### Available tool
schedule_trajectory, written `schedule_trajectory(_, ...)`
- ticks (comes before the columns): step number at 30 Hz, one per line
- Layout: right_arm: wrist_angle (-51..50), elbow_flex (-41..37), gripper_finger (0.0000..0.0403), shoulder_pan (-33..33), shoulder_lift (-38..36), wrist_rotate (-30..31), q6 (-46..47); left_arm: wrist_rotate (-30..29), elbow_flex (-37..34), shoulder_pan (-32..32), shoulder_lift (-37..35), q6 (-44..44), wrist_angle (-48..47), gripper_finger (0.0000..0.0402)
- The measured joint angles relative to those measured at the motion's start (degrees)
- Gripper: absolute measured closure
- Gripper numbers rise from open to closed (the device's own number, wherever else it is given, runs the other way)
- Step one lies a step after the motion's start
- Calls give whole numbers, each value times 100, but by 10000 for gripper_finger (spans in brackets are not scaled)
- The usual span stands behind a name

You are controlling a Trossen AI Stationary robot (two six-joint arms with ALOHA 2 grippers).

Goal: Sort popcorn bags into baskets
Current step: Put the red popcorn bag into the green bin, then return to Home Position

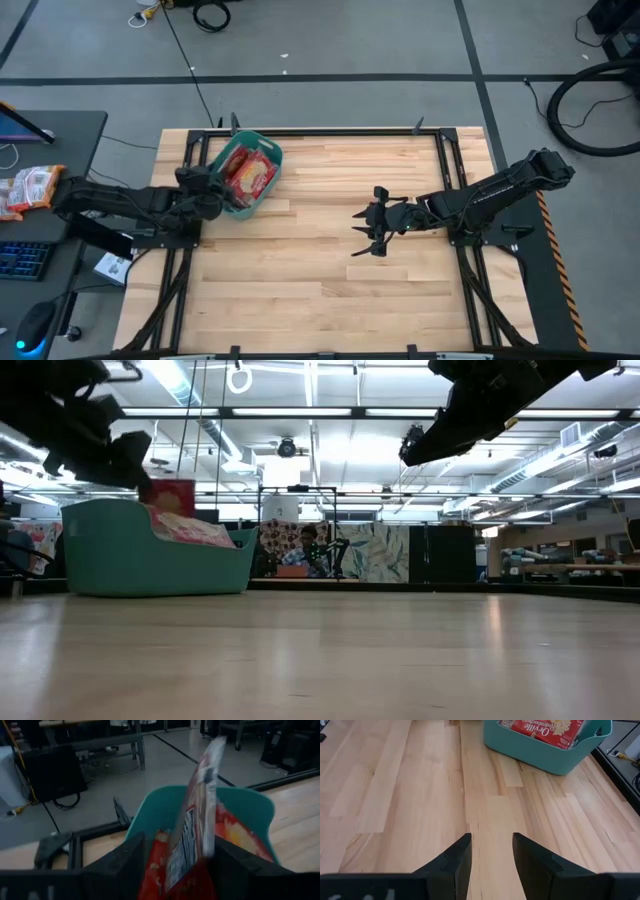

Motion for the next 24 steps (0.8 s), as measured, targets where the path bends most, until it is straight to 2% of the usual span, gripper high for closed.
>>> schedule_trajectory(6, 0, 0, 256, 0, 0, -2, 0, -18, 603, -2, -3, 891, 63, 201)
schedule_trajectory(8, 0, 0, 256, 0, 0, -2, 0, 209, 782, -15, 0, 1236, 177, 204)
schedule_trajectory(13, 0, 0, 256, 0, 0, -1, 0, 1515, 894, -17, 2, 1769, 549, 211)
schedule_trajectory(24, -7, 2, 256, 0, 0, -2, -2, 3770, 892, -20, 602, 1709, 706, 212)
